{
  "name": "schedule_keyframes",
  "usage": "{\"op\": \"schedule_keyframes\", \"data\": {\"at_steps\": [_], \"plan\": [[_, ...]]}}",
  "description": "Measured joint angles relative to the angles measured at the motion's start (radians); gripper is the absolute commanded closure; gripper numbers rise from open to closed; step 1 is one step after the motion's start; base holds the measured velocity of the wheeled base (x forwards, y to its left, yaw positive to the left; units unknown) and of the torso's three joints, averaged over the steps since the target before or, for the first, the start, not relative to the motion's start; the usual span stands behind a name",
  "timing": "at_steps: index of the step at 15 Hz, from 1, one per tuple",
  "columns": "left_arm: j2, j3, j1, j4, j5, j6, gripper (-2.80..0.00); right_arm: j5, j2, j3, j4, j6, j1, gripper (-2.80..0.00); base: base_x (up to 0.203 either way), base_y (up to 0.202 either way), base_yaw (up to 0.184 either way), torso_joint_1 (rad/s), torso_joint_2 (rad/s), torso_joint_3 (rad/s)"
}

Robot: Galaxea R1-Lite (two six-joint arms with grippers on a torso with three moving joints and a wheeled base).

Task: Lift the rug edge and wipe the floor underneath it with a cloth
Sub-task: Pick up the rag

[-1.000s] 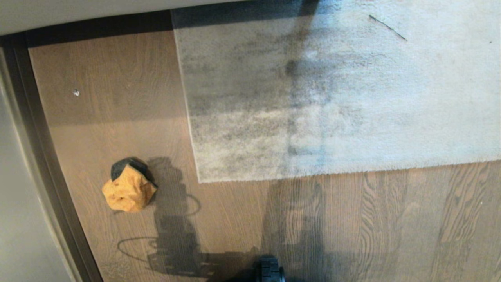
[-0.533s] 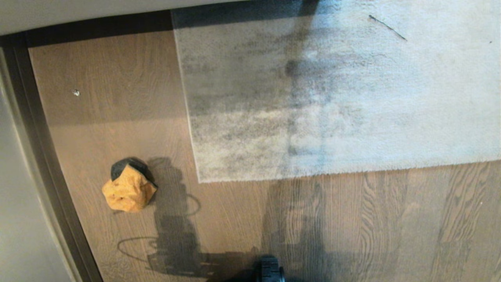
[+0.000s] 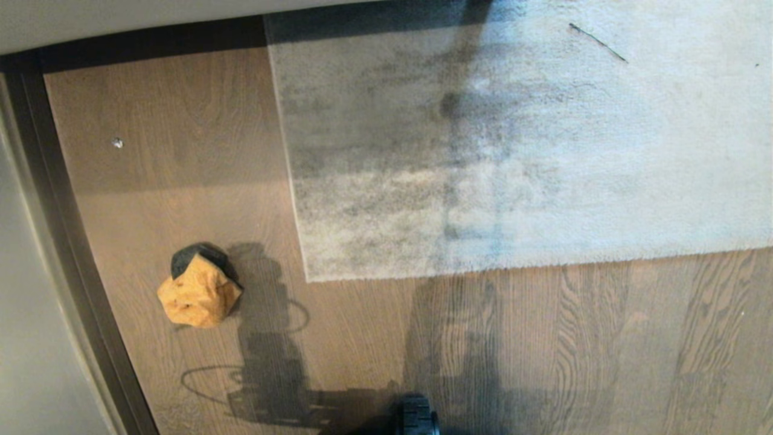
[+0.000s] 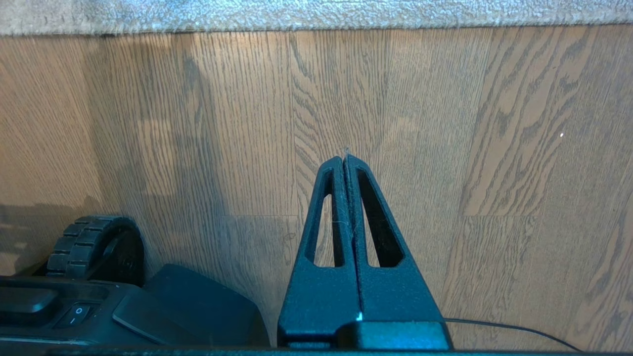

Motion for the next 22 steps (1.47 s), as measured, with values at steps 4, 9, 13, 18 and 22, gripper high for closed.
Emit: {"op": "schedule_keyframes", "data": {"at_steps": [4,9,13,18,22], "plan": [[0.000,0.000,0.000,0.000,0.000,0.000,0.00,0.000,0.000,0.000,0.000,0.000,0.000,0.00,0.000,0.000,0.000,0.000,0.00,0.000],[0.000,0.000,0.000,0.001,0.002,0.000,0.00,0.000,0.000,0.000,0.000,0.000,0.000,0.00,0.000,0.000,0.000,0.000,0.00,0.000],[0.023,-0.032,0.001,0.052,0.005,0.017,0.00,0.000,0.000,0.000,0.000,0.000,0.000,0.00,0.000,0.000,0.000,0.000,0.00,0.000],[0.306,-0.121,0.003,-0.014,0.026,0.029,0.00,0.000,0.000,0.000,0.000,0.000,0.000,0.00,0.000,0.000,0.000,0.000,0.00,0.000],[0.584,-0.142,0.007,-0.254,0.073,0.028,0.00,0.000,0.000,0.000,0.000,0.000,0.000,0.00,0.000,0.000,0.000,0.000,0.00,0.000]]}}
